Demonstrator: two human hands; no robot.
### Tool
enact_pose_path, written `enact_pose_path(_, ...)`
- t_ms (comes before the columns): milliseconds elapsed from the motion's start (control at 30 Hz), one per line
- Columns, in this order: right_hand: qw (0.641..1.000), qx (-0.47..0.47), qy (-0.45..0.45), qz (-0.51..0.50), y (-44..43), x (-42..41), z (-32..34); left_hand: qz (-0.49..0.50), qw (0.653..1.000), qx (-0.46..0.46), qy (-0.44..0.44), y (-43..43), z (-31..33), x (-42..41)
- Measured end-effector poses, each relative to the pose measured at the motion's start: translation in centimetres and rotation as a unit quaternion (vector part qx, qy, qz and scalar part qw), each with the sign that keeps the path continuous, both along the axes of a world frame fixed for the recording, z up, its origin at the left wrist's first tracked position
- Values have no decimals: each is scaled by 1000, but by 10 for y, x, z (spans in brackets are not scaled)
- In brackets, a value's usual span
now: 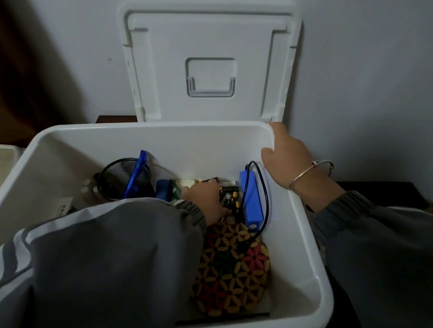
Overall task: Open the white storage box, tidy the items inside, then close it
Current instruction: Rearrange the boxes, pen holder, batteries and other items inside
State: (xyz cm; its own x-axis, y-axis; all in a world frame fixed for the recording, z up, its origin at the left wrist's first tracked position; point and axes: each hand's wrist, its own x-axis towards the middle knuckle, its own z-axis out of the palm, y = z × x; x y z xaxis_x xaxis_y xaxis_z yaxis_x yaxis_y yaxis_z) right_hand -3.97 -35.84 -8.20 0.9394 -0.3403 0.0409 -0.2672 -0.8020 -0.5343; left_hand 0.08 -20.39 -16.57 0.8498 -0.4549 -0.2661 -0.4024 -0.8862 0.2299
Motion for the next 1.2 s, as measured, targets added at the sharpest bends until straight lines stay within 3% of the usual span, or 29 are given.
enact_pose_path(433,1000,-6,-5,-1,-1,0,0,-1,998,-48,42,0,6,6)
enact_pose_path(567,1000,-2,-8,4,1,-1,2,-12,999,-28,22,-4,6,3)
enact_pose_path(767,1000,-6,-11,4,0,-1,1,-25,997,73,11,-12,5,4)
enact_pose_path(1000,1000,-6,-16,3,-1,-1,0,-3,1000,9,-20,-7,4,3)
enact_pose_path(1200,1000,-15,-17,1,-2,-1,-1,-41,996,78,-22,-10,2,2)
